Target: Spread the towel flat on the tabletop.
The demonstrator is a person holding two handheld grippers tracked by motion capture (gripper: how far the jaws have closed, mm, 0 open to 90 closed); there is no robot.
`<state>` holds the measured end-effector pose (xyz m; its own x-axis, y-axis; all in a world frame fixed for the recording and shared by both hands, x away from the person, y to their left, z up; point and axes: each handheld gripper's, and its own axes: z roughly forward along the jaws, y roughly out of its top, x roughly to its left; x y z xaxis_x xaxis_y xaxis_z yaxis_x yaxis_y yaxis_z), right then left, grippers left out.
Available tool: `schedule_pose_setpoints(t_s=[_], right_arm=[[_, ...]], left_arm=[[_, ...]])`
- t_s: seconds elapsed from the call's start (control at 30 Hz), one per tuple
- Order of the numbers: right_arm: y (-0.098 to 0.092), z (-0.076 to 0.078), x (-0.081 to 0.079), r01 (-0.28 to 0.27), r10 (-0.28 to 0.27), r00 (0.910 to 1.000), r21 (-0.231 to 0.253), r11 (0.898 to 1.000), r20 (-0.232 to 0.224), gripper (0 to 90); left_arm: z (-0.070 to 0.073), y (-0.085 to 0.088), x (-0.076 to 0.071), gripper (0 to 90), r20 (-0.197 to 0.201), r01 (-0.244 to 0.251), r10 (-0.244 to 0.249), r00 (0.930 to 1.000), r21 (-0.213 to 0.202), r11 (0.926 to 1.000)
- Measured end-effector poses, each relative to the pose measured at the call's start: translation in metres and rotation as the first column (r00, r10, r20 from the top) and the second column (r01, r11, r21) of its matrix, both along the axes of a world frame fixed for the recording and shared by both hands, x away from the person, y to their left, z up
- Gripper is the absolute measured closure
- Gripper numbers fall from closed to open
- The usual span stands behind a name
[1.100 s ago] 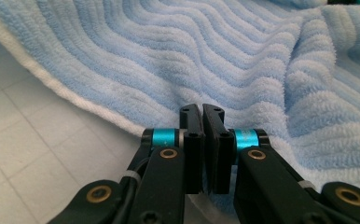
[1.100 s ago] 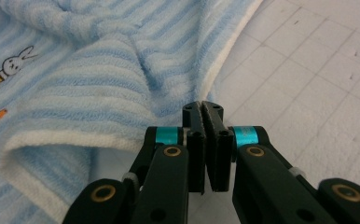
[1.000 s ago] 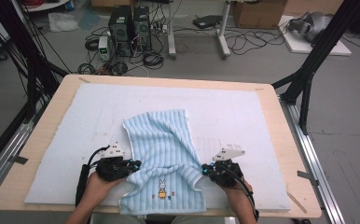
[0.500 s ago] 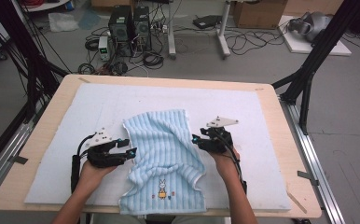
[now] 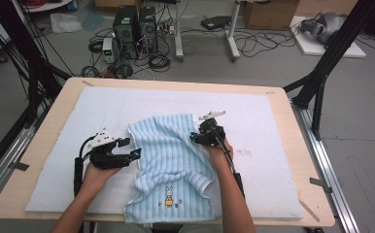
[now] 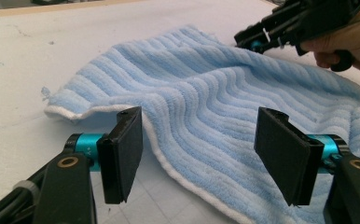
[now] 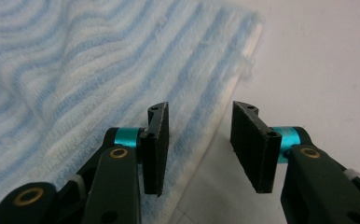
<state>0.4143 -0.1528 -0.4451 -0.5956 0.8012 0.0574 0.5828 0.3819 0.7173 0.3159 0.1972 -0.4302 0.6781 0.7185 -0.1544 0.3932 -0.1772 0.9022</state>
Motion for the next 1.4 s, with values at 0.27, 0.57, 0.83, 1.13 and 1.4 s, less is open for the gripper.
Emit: schedule_pose_setpoints(t_s=[0.27, 0.57, 0.83, 1.13, 1.4], right_arm=[[0.004, 0.008, -0.012, -0.069, 0.068, 0.9976, -0.084, 0.994, -0.006, 87.2], [-0.037, 0.016, -0.046, -0.026, 0.028, 0.9994, -0.102, 0.994, 0.022, 87.1], [-0.063, 0.014, -0.074, -0.055, 0.055, 0.9985, -0.149, 0.987, -0.006, 86.0], [-0.079, 0.032, -0.075, 0.002, -0.004, 0.9965, 0.022, 1.0, 0.084, 57.2], [-0.077, 0.037, -0.064, 0.035, -0.039, 0.9936, 0.044, 0.998, 0.106, 45.0]], left_arm=[[0.001, 0.002, 0.001, 34.0, -0.008, -0.021, 0.021, 0.9997, -0.004, 0.9998], [0.013, 0.002, 0.009, 35.2, 0.011, -0.028, 0.028, 0.9995, -0.008, 0.9996], [0.034, -0.003, 0.033, 36.6, 0.033, -0.045, 0.045, 0.9984, -0.011, 0.9989], [0.035, -0.016, 0.064, 39.8, -0.017, -0.041, 0.041, 0.999, 0.0, 0.9992], [0.025, -0.025, 0.094, 42.0, -0.071, -0.047, 0.046, 0.9964, -0.009, 0.9989]])
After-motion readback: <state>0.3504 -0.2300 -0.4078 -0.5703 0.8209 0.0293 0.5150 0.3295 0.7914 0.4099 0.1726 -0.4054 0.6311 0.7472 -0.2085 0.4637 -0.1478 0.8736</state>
